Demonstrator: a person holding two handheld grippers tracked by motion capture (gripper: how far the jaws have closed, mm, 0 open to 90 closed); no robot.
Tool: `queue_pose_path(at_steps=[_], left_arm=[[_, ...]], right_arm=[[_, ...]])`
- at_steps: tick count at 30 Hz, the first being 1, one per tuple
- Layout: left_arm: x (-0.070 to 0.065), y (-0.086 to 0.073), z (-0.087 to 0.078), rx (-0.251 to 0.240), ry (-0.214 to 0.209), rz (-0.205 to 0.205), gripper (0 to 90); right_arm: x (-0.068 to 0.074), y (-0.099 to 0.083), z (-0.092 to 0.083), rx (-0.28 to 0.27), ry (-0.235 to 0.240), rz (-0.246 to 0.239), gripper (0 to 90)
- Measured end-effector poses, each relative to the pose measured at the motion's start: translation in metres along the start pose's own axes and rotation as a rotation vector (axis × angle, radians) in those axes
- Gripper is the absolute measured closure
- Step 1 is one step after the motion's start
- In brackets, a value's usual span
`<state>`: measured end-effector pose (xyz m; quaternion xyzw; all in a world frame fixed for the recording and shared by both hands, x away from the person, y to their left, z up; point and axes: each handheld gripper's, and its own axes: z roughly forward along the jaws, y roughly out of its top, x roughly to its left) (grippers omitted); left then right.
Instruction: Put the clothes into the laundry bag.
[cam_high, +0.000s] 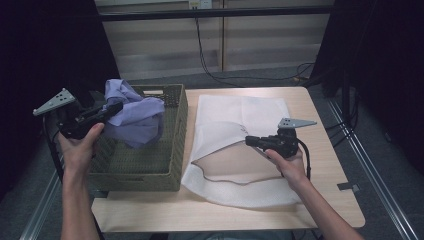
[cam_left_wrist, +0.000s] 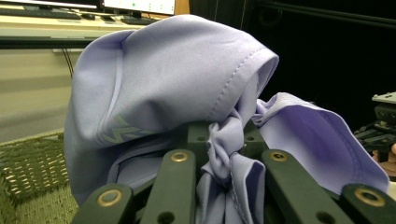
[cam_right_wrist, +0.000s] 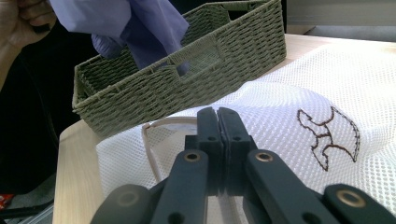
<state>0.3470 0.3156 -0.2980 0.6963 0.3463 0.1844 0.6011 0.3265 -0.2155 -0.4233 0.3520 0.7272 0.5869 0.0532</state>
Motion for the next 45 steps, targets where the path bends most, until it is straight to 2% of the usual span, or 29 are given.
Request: queue_pose_path(at_steps=[12,18,22,23,24,26,27,32,42,45], left_arm=[[-0.009,0.012,-0.015,-0.062,-0.001,0.02,80.6],[-0.012,0.016,-0.023,-0.079,0.019,0.035,80.6],[-0.013,0.018,-0.025,-0.097,0.008,0.041,80.6],[-0.013,0.018,-0.025,-0.089,0.008,0.051,80.6],[-0.015,0.019,-0.025,-0.11,0.017,0.03,80.6],[-0.016,0.021,-0.026,-0.102,0.002,0.042,80.4],[-0.018,0.022,-0.025,-0.106,0.01,0.04,80.4],[-0.029,0.029,-0.028,-0.109,-0.003,0.069,80.5],[-0.045,0.038,-0.033,-0.158,-0.025,0.08,80.5],[-0.052,0.042,-0.036,-0.16,-0.031,0.109,80.5]], right_arm=[[0.0,0.0,0.0,0.002,0.002,-0.002,88.7],[0.0,0.0,0.001,0.003,0.002,-0.001,88.7],[0.001,0.0,0.001,0.003,0.004,0.001,88.7],[0.0,-0.001,0.002,0.003,0.006,-0.001,88.8],[0.0,-0.001,0.002,0.003,0.006,-0.001,88.7],[0.0,-0.001,0.002,0.003,0.006,-0.001,88.8],[0.0,-0.001,0.001,0.005,0.005,0.001,88.8],[0.0,-0.001,0.002,0.006,0.007,-0.003,88.8],[0.001,-0.001,0.002,0.01,0.008,-0.004,88.8],[0.001,-0.001,0.002,0.009,0.006,-0.004,88.8]])
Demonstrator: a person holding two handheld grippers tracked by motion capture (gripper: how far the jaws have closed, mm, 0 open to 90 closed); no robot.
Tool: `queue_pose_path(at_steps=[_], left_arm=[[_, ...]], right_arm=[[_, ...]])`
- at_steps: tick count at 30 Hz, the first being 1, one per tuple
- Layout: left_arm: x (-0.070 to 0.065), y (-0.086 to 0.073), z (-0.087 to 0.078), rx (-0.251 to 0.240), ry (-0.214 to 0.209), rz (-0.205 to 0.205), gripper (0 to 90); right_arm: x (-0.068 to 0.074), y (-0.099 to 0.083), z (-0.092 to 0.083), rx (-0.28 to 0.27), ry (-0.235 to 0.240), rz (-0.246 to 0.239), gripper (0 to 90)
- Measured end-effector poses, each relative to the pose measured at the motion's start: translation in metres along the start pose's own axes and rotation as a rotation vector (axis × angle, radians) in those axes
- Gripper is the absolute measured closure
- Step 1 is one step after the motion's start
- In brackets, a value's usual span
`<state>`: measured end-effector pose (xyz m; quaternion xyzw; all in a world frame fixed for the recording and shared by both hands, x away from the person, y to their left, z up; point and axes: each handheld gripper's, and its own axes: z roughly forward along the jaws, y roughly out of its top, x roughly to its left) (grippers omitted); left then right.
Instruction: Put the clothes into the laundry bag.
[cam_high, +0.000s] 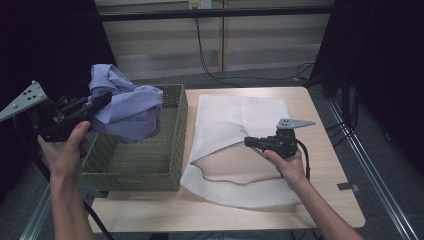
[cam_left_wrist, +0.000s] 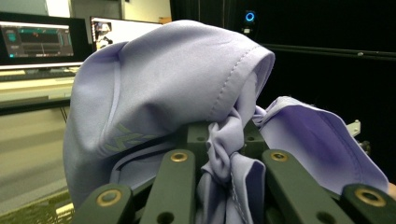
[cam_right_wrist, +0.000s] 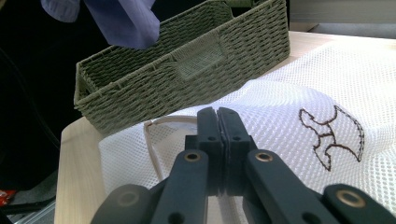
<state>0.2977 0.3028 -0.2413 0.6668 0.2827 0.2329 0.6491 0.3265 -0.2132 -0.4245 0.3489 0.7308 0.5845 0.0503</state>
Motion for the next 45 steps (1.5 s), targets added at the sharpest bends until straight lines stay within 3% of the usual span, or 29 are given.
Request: queue_pose_path(at_steps=[8,13,19,30,36,39,42,45], left_arm=[[-0.016,0.011,-0.003,-0.005,-0.023,0.058,80.5],[-0.018,0.012,-0.002,-0.021,-0.042,0.052,80.5],[-0.025,0.014,0.0,-0.057,-0.096,0.024,80.5],[-0.052,0.024,0.007,-0.051,-0.118,0.097,80.6],[-0.066,0.028,0.007,-0.075,-0.138,0.096,80.6],[-0.068,0.027,0.011,-0.069,-0.149,0.1,80.5],[-0.071,0.026,0.016,-0.075,-0.158,0.075,80.6],[-0.075,0.025,0.021,-0.061,-0.177,0.085,80.7]], right_arm=[[0.0,0.0,0.0,0.001,0.001,-0.001,88.8],[0.0,0.0,0.0,0.003,0.001,0.0,88.8],[0.0,0.0,0.001,0.004,0.003,-0.002,88.8],[0.0,0.0,0.001,0.006,0.007,-0.005,88.8],[0.0,-0.001,0.001,0.008,0.008,-0.005,88.8],[0.001,-0.001,0.002,0.01,0.006,-0.006,88.8],[0.001,-0.001,0.002,0.015,0.009,-0.003,88.9],[0.001,-0.002,0.003,0.016,0.013,-0.004,88.8]])
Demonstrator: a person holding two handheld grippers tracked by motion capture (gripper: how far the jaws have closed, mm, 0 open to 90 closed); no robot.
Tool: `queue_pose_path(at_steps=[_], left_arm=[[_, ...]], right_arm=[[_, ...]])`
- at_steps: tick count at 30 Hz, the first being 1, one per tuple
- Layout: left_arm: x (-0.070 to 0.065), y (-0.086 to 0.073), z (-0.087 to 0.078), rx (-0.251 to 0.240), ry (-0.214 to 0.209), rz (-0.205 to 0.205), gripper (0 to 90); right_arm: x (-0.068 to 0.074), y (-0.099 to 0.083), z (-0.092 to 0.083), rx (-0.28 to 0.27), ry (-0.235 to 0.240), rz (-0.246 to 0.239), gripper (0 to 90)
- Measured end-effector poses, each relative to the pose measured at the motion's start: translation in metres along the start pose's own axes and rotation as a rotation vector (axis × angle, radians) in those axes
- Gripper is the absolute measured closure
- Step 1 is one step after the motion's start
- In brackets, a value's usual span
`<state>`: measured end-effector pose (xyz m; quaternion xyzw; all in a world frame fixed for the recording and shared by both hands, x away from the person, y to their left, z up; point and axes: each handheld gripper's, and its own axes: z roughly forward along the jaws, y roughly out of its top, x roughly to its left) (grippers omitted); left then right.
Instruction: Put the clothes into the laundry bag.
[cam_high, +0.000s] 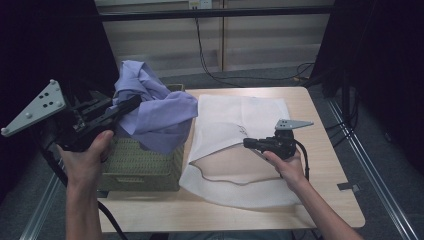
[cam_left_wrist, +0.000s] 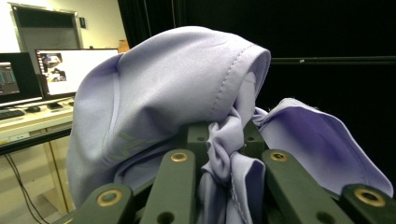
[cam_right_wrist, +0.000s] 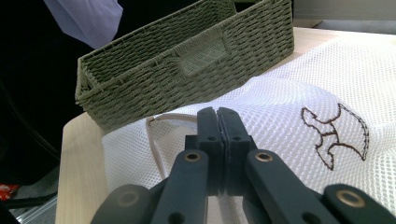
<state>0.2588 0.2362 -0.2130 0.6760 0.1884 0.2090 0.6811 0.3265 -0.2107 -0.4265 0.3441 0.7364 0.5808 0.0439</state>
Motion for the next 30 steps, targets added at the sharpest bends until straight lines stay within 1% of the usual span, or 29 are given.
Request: queue_pose_path(at_steps=[2,3,4,8,10,11,12,13,14,15,17,21,22,24,25,28,29,30], left_arm=[[-0.003,0.0,0.004,0.003,-0.022,0.004,80.7],[-0.006,0.0,0.007,0.0,-0.031,-0.007,80.7],[-0.008,0.0,0.009,0.005,-0.038,0.003,80.7],[-0.018,0.001,0.017,0.006,-0.072,0.007,80.7],[-0.022,0.0,0.022,0.012,-0.08,0.01,80.7],[-0.023,-0.001,0.025,0.014,-0.087,0.009,80.7],[-0.024,-0.002,0.028,0.016,-0.097,-0.001,80.7],[-0.025,-0.003,0.031,0.022,-0.097,0.003,80.7],[-0.027,-0.004,0.033,0.021,-0.105,-0.01,80.8],[-0.027,-0.006,0.036,0.034,-0.113,-0.006,80.7],[-0.028,-0.007,0.04,0.043,-0.129,-0.004,80.7],[-0.033,-0.011,0.049,0.055,-0.155,-0.015,80.7],[-0.034,-0.011,0.052,0.06,-0.164,-0.01,80.7],[-0.037,-0.013,0.056,0.069,-0.177,-0.019,80.7],[-0.038,-0.014,0.059,0.077,-0.181,-0.008,80.7],[-0.044,-0.019,0.068,0.093,-0.199,-0.016,80.7],[-0.044,-0.02,0.07,0.102,-0.208,-0.008,80.7],[-0.045,-0.021,0.073,0.109,-0.215,-0.01,80.7]], right_arm=[[0.0,0.0,0.0,-0.002,0.0,0.0,88.9],[0.0,0.0,-0.001,-0.003,-0.003,0.001,88.9],[0.0,0.0,-0.001,-0.003,0.0,0.002,88.9],[0.0,0.0,-0.001,-0.006,0.003,0.004,88.9],[0.0,0.0,-0.001,-0.005,0.005,0.005,88.9],[0.0,0.0,-0.001,-0.006,0.004,0.005,88.9],[0.0,0.001,-0.001,-0.006,0.005,0.005,88.9],[-0.001,0.001,-0.001,-0.007,0.005,0.004,88.9],[-0.001,0.001,-0.001,-0.009,0.005,0.001,88.9],[-0.001,0.001,-0.001,-0.009,0.005,0.001,88.9],[0.0,0.001,-0.001,-0.009,0.007,0.006,88.9],[-0.001,0.001,-0.001,-0.011,0.009,0.005,88.9],[-0.001,0.001,-0.001,-0.011,0.009,0.004,88.9],[-0.001,0.001,-0.001,-0.013,0.01,0.003,88.9],[-0.001,0.002,-0.002,-0.013,0.009,0.004,89.0],[-0.001,0.002,-0.002,-0.014,0.01,0.005,88.9],[-0.001,0.002,-0.002,-0.014,0.011,0.006,88.9],[-0.001,0.002,-0.002,-0.014,0.011,0.007,88.9]])
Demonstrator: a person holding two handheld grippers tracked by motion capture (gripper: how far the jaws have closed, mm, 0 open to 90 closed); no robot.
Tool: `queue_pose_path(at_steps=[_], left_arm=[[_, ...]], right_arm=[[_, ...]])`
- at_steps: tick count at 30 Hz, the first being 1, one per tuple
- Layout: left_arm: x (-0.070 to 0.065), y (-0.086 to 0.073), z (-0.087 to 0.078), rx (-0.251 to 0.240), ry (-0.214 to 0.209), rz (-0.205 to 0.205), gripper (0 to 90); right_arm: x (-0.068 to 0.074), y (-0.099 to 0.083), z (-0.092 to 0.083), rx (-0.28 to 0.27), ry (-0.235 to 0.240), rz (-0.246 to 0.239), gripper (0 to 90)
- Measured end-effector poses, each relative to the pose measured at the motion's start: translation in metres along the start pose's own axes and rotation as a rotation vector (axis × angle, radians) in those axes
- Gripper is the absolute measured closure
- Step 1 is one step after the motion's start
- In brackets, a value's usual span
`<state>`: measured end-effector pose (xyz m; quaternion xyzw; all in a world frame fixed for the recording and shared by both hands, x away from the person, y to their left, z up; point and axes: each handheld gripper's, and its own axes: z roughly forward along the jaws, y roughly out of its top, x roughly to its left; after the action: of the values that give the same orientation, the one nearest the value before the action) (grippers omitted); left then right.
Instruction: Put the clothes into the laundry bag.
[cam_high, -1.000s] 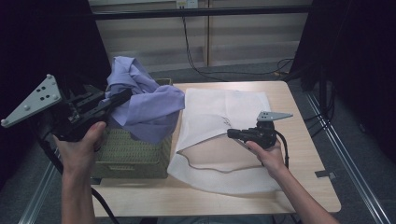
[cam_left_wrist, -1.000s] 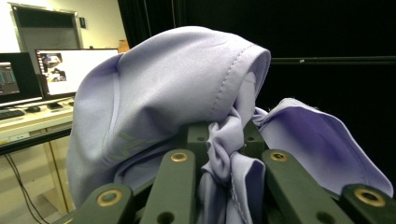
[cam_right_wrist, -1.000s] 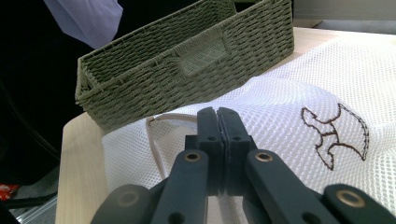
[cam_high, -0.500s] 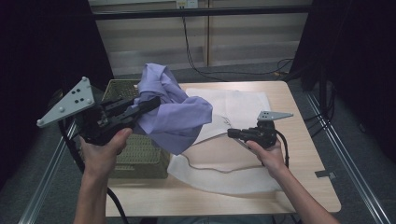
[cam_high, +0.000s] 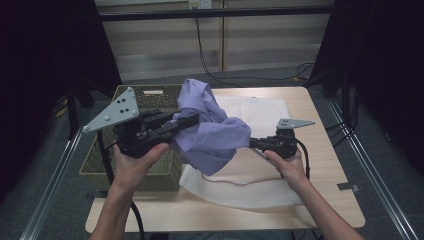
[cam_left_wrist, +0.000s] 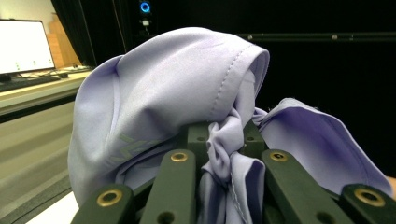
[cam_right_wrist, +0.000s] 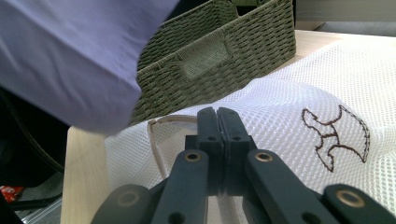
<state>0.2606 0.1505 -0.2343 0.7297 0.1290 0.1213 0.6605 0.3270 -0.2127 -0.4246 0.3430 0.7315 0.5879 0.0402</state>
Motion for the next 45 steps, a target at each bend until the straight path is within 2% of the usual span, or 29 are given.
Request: queue_pose_path(at_steps=[6,10,14,20,33,37,38,45], left_arm=[[-0.002,-0.009,0.019,0.028,-0.027,-0.015,80.6],[-0.002,-0.017,0.033,0.058,-0.048,-0.009,80.6],[-0.003,-0.024,0.045,0.068,-0.062,-0.021,80.6],[-0.001,-0.036,0.059,0.111,-0.085,-0.04,80.6],[0.003,-0.068,0.089,0.162,-0.095,-0.069,80.6],[0.004,-0.078,0.097,0.189,-0.101,-0.069,80.4],[0.004,-0.08,0.099,0.183,-0.111,-0.072,80.4],[0.006,-0.096,0.11,0.228,-0.105,-0.061,80.1]], right_arm=[[0.0,0.0,0.0,0.003,0.003,0.0,89.0],[0.0,0.0,0.0,0.004,0.005,0.002,89.0],[0.0,0.0,0.0,0.004,0.006,0.002,89.0],[0.0,0.001,-0.001,0.0,0.005,0.001,89.0],[0.0,0.001,-0.001,0.002,0.006,-0.003,89.0],[0.001,0.001,-0.001,0.004,0.007,-0.002,89.0],[0.0,0.001,-0.001,0.004,0.006,-0.002,89.0],[0.0,0.001,-0.002,0.002,0.009,-0.005,89.0]])
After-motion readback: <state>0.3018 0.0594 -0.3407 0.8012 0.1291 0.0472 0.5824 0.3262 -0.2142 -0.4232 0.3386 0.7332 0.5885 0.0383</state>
